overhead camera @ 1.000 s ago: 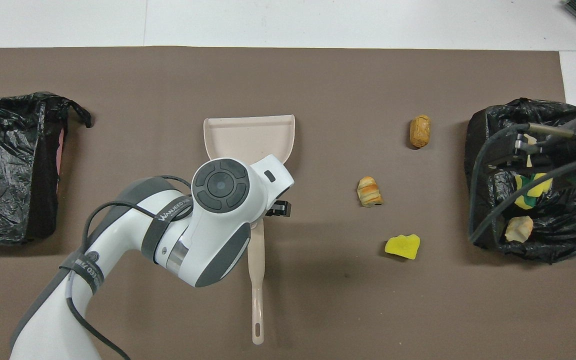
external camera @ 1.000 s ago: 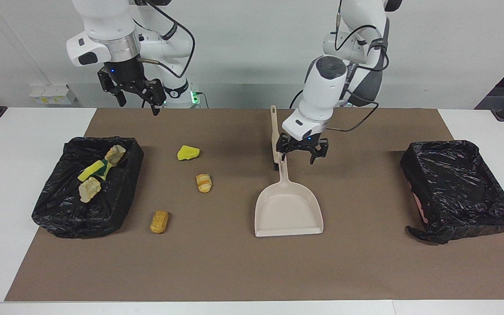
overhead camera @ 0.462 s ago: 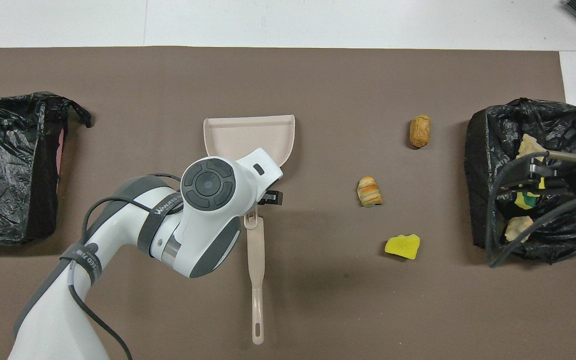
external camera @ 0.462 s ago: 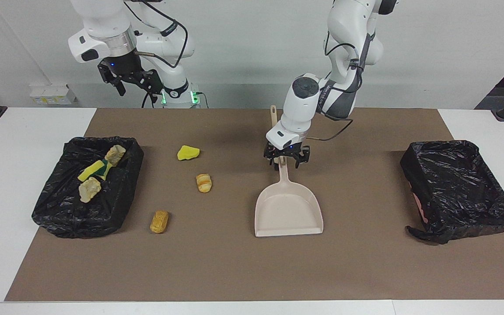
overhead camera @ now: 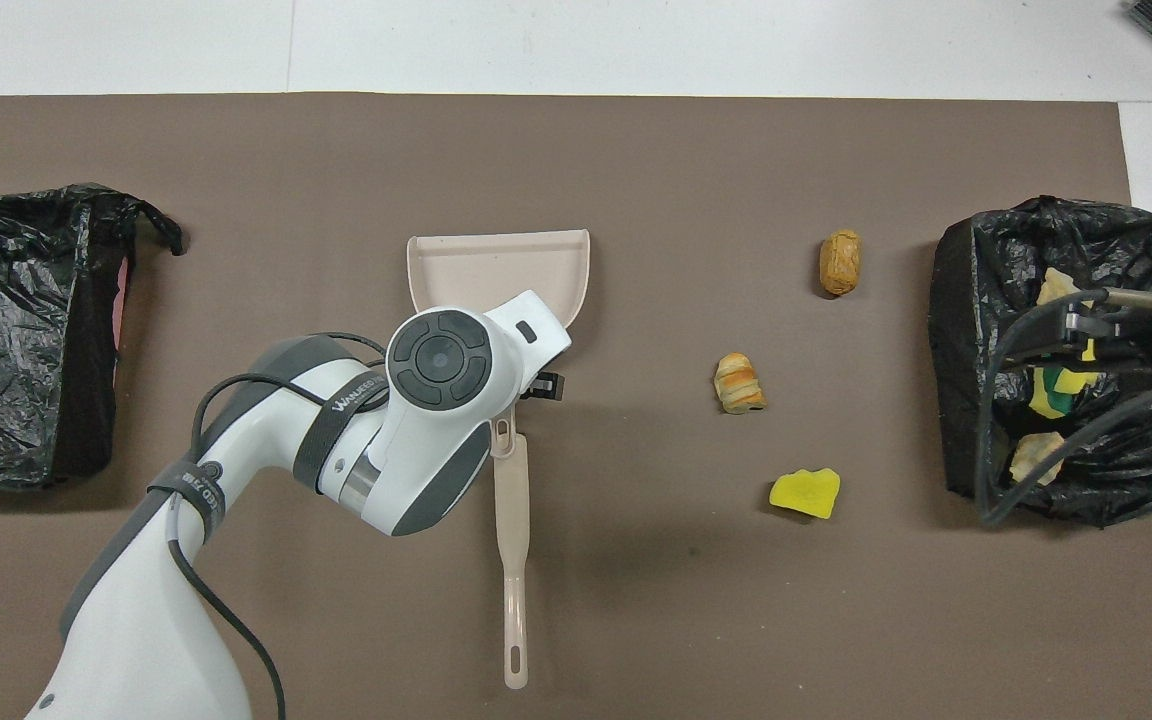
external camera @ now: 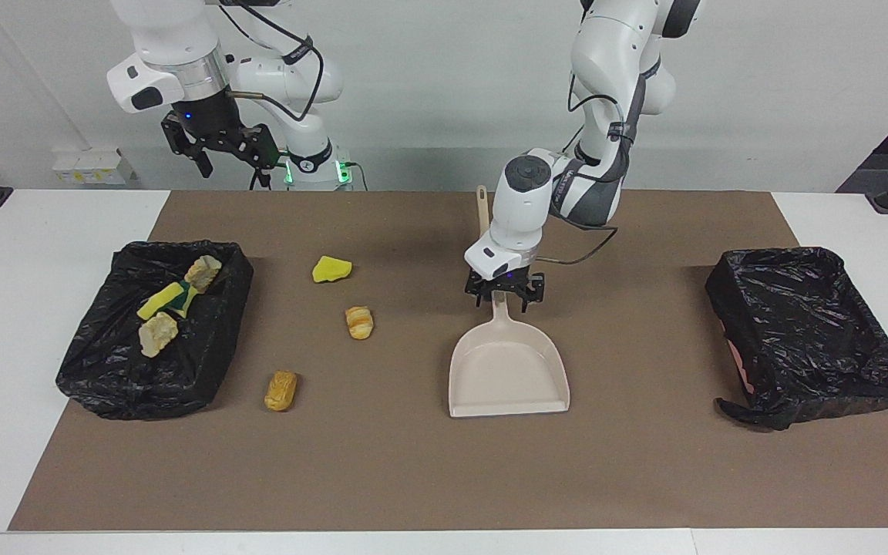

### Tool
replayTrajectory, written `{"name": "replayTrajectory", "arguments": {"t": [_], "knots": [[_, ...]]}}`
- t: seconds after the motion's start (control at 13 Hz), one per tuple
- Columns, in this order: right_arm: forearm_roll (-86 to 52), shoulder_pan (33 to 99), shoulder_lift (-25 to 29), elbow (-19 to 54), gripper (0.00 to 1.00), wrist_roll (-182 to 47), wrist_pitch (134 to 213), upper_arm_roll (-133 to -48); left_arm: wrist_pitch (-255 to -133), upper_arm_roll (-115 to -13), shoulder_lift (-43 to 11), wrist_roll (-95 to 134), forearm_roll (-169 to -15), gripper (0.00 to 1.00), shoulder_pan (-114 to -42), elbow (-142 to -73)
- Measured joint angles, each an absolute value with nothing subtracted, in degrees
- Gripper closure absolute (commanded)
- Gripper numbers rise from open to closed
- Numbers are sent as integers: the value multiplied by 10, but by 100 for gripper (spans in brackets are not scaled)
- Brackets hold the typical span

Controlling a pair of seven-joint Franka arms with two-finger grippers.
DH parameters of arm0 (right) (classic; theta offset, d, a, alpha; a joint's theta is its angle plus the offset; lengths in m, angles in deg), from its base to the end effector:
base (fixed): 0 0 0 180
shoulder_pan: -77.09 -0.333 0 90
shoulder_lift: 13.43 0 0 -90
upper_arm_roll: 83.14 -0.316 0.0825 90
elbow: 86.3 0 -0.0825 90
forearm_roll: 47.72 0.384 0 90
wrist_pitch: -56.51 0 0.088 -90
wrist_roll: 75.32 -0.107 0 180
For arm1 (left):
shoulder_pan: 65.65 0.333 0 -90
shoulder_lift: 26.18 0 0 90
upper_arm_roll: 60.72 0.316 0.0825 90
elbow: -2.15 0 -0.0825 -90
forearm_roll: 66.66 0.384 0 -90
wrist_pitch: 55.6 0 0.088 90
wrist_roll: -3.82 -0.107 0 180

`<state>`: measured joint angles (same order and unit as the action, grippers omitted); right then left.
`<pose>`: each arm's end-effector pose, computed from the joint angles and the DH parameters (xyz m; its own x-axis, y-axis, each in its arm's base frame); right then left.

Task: Sweep and dump trash in bin
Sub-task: 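Grasp the dustpan with the left gripper while the right gripper pushes trash into the bin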

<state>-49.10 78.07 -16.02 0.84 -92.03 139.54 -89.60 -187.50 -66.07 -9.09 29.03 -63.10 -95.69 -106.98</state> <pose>0.5255 0.0492 0.6616 0.9801 -0.1978 -0.0173 -0.1971 -0.9797 0.0355 0.5149 -0.3603 0.3535 0.9730 -0.2076 0.1004 -0.2108 -0.9773 0.0221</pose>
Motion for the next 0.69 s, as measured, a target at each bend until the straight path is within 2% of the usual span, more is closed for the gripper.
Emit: {"name": "replayTrajectory", "arguments": {"t": [0.08, 0.15, 0.23, 0.31, 0.38, 0.69], "knots": [[-491, 781, -158, 5, 0, -920, 1395, -896, -1875, -660, -91, 290, -630, 77, -957, -1067], [-491, 781, -157, 3, 0, -920, 1395, -896, -1874, -660, -91, 290, -629, 84, -956, -1067], [-491, 782, -157, 2, 0, -920, 1395, -896, -1872, -660, -90, 290, -629, 84, -956, -1067], [-491, 782, -156, 1, 0, -920, 1395, -896, -1867, -660, -90, 290, -629, 97, -956, -1068], [-491, 782, -155, 1, 0, -920, 1395, -896, -1862, -660, -89, 290, -629, 100, -956, -1068], [-491, 782, -150, -2, 0, -920, 1396, -896, -1858, -658, -91, 279, -606, 100, -945, -1061]]}}
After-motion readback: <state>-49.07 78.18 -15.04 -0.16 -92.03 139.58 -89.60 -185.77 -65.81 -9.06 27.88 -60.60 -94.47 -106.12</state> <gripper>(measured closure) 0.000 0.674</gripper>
